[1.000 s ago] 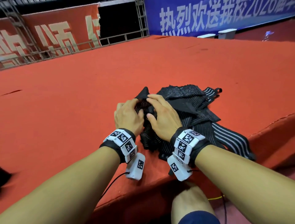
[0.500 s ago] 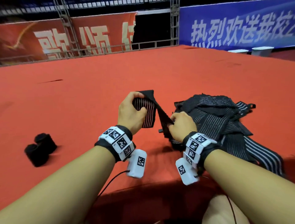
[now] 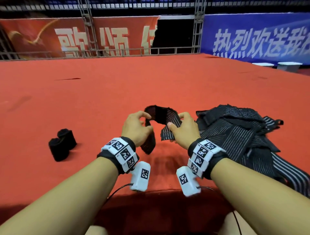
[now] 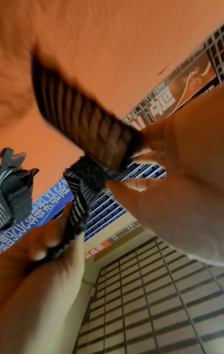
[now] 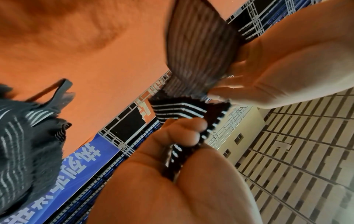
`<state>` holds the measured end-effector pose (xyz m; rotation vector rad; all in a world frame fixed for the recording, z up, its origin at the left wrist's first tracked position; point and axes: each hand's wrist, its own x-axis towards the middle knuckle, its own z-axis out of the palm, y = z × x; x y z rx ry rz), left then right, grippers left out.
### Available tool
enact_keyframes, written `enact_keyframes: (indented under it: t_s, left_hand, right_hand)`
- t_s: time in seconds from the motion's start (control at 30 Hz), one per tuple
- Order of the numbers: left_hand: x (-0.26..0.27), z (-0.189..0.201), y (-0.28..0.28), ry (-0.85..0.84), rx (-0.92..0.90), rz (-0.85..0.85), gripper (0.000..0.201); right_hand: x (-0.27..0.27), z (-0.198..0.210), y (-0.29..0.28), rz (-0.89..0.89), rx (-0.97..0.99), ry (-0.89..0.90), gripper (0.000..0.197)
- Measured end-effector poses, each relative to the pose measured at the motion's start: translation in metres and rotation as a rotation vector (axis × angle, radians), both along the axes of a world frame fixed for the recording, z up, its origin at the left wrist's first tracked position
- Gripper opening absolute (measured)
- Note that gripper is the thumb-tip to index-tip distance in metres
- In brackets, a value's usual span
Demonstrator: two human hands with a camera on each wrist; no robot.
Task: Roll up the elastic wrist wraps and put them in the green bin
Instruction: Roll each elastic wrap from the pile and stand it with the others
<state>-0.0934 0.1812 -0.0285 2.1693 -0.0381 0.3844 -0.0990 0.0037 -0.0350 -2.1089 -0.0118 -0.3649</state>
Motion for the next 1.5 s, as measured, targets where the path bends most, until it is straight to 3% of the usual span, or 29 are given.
enact_keyframes:
  t_s: [0.1,0.2,0.33,0.43,0.53,0.77,0.83,0.9,1.17,1.3,1.5]
  left_hand:
    - [-0.013,0.004,0.002,0.016,0.209,-0.133,0.051]
    - [-0.020,0.007,0.002,-0.016,0.230,-0.329,0.060]
    - [-0.013,0.005,0.004,-0.123,0.073,-0.249,0.026]
    - [-0.007,0.012,0.007,-0.173,-0.080,-0.194,0.022]
    - [-0.008,0.027,0.009,-0.197,-0.157,-0.168,0.025]
    - [-0.029,0.062,-0.002,-0.208,-0.314,-0.206,0.027]
    - [-0.037,0.069,-0.006,-0.235,-0.352,-0.213,0.027]
    - [-0.044,0.075,-0.008,-0.274,-0.391,-0.242,0.021]
    - [-0.069,0.104,-0.009,-0.489,-0.398,-0.301,0.026]
    - [-0.075,0.111,-0.008,-0.423,-0.438,-0.286,0.021]
    - [-0.065,0.073,-0.003,-0.086,-0.394,-0.228,0.020]
  right_hand:
    - [0.002,-0.002,0.011,0.039,0.099,0.011,0.035]
    - [0.000,0.008,0.021,0.064,0.268,-0.020,0.028]
    - [-0.002,0.024,0.030,0.122,0.470,0.009,0.015]
    - [-0.007,0.038,0.027,0.154,0.303,-0.103,0.025]
    - [-0.014,0.050,0.020,0.168,0.231,-0.235,0.023]
    - [-0.032,0.068,0.016,0.237,0.275,-0.392,0.031]
    - [-0.037,0.074,0.015,0.228,0.279,-0.427,0.022]
    - [-0.039,0.079,0.015,0.186,0.292,-0.450,0.006]
    - [-0.072,0.114,0.016,0.181,0.385,-0.515,0.014]
    - [-0.074,0.120,0.017,0.174,0.378,-0.508,0.014]
    - [-0.050,0.075,0.015,0.105,0.301,-0.285,0.011]
